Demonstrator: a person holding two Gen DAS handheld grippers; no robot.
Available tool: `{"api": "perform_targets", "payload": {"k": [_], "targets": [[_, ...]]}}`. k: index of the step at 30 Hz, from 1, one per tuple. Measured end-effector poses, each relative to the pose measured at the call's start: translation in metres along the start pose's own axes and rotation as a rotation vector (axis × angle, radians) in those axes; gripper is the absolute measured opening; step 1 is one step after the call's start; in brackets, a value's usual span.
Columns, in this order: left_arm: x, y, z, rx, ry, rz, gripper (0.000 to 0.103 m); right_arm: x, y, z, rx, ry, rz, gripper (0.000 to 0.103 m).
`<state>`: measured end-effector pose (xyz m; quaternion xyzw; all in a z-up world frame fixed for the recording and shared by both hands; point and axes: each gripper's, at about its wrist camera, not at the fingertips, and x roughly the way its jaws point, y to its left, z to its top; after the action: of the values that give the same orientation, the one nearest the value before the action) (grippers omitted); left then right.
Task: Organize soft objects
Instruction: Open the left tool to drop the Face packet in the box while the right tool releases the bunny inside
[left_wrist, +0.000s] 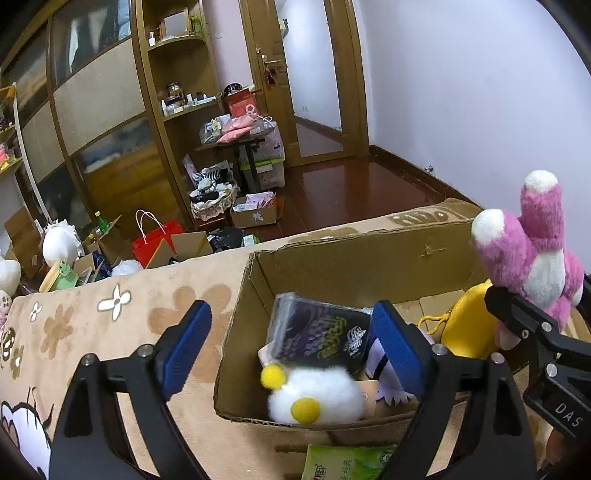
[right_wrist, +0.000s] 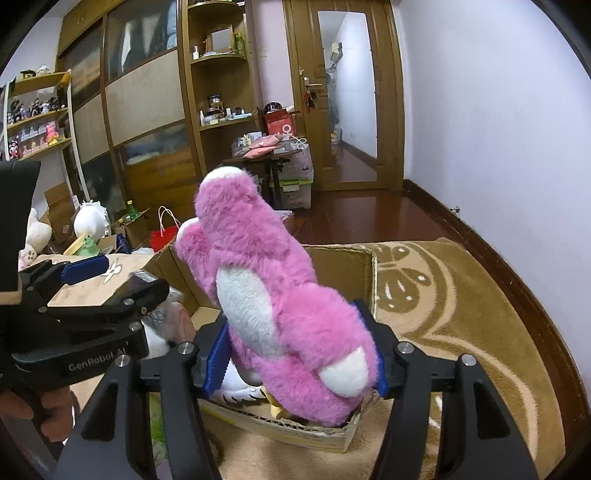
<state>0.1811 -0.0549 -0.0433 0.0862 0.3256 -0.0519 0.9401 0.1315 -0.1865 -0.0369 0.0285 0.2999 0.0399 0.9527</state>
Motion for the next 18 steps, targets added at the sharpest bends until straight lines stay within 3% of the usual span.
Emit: {"api": "perform_targets", "payload": {"k": [12,18], "targets": [[0.003,0.010,-0.003,-0.010,0.041,0.036,0.091,0.000,-0.004,-0.003,0.025,0.007,0.026,0.069],[-0.002,0.015,-0.005,-0.023,0.052,0.043,0.092,-0.005,-0.002,-0.002,0.027,-0.006,0.048,0.086]]}}
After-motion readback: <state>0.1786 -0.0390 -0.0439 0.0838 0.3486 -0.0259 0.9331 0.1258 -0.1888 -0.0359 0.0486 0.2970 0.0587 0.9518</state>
